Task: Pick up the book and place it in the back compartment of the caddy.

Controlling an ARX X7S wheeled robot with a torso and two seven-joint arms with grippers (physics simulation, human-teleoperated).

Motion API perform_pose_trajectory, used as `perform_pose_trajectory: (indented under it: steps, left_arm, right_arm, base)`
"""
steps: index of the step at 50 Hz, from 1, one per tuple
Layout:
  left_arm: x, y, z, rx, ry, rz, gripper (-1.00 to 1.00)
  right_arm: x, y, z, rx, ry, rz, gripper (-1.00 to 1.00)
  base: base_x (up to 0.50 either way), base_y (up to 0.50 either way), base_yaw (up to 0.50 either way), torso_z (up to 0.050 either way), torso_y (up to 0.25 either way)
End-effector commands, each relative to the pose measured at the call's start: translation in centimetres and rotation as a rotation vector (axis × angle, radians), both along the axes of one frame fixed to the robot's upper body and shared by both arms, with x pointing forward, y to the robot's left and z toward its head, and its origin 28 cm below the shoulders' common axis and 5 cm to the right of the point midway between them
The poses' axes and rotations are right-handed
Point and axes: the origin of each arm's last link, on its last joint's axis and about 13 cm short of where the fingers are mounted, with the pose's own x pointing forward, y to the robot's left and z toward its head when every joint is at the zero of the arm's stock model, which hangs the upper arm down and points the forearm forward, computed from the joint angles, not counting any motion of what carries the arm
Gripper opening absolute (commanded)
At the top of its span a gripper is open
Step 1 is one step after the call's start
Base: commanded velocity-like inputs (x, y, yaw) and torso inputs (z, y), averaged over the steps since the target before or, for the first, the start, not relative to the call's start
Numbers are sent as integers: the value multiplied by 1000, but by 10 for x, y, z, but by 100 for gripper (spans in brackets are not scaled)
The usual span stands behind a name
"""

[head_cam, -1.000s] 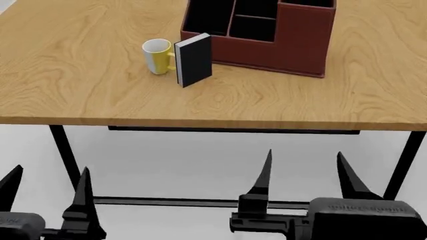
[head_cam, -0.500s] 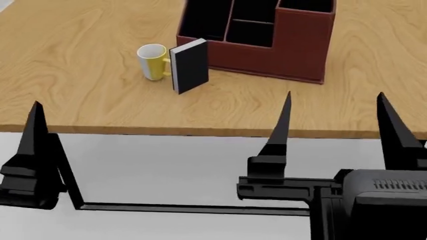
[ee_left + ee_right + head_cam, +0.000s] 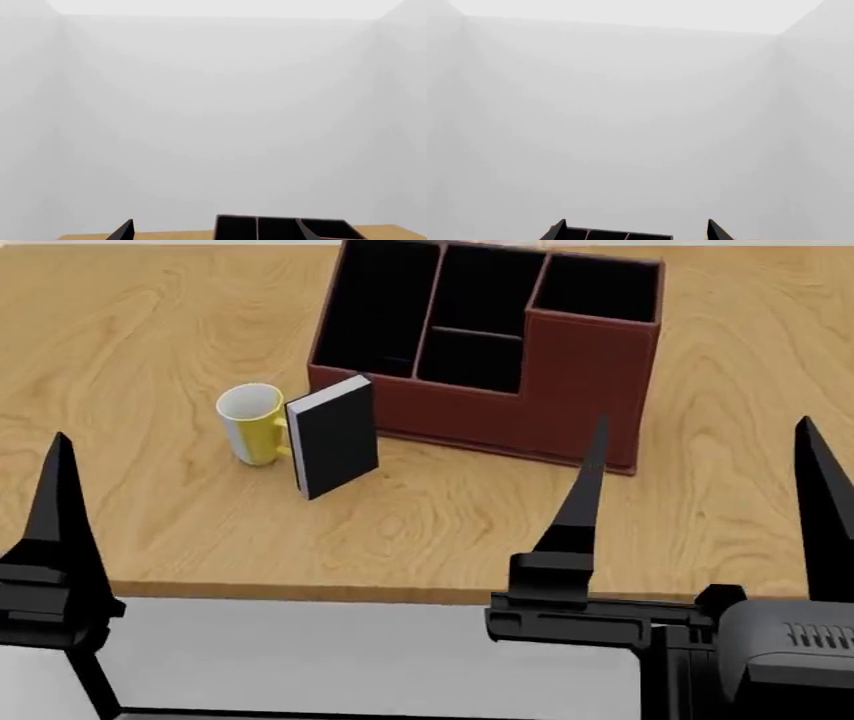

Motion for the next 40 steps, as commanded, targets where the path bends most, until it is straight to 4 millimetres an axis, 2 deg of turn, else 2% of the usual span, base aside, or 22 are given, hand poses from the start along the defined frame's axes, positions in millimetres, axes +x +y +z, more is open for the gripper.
perform_pose_trajectory:
  steps: [1,22,40]
  left_arm:
    - [0,0,1,-9,6,-12,100]
    - [-1,4,6,-41,0,-30,100]
    - [-3,4,7,-32,5,-32,100]
  right_arm:
    - [-2,2,3,3,-7,0,100]
    - [-6,3,6,-10,-30,-11,100]
    - [-7,3,5,-24,-30,-10,100]
  base:
    - [500,-141,0,0,0]
    - [498,-123,0,0,1]
    - [500,206,0,0,1]
